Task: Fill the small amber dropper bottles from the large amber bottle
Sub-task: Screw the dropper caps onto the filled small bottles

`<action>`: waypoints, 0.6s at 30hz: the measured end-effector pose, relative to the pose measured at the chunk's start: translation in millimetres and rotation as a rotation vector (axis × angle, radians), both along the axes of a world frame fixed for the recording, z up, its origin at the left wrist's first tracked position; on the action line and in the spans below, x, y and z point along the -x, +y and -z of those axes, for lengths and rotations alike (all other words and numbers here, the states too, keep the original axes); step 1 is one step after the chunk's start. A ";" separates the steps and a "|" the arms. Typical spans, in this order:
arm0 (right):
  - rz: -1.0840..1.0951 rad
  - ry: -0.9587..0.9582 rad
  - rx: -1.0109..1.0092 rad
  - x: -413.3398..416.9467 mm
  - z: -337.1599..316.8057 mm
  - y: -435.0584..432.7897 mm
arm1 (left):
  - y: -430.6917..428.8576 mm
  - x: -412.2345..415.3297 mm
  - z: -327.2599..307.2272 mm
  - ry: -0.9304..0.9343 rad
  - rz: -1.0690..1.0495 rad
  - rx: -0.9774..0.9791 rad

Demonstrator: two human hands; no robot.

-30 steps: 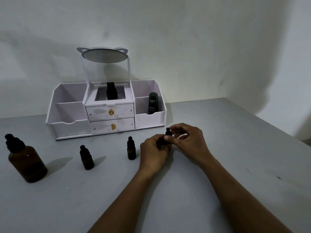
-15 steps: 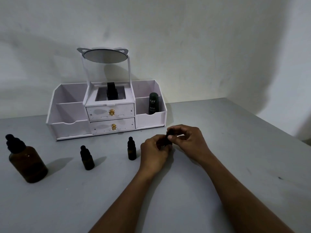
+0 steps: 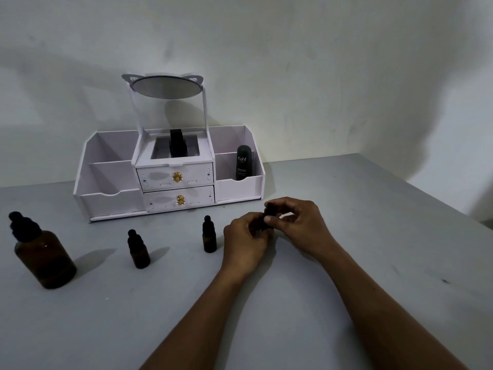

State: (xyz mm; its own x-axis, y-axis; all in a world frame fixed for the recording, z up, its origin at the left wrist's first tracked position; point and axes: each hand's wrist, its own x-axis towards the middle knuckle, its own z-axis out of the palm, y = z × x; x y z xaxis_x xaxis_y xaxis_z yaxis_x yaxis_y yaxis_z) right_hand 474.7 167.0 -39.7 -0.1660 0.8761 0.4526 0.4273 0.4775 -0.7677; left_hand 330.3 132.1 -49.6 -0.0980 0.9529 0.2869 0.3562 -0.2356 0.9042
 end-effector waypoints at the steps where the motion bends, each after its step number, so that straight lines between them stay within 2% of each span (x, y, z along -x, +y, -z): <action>1: 0.007 0.023 0.007 0.2 0.4 0.0 | 0.2 -0.2 0.0 0.000 -0.001 -0.003; 9: 0.017 0.096 -0.002 3.1 0.4 -2.6 | 0.5 -0.2 1.6 0.016 -0.003 0.005; 18: 0.066 0.089 -0.001 4.1 1.1 -4.2 | -0.9 0.9 0.9 0.002 -0.005 -0.026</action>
State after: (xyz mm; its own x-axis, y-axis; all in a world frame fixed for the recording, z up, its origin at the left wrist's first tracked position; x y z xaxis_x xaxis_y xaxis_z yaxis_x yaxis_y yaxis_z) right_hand 470.6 162.8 -40.8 -0.0673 0.8833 0.4639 0.3880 0.4515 -0.8035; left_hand 329.4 131.2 -50.4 -0.1019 0.9448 0.3115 0.3595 -0.2570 0.8971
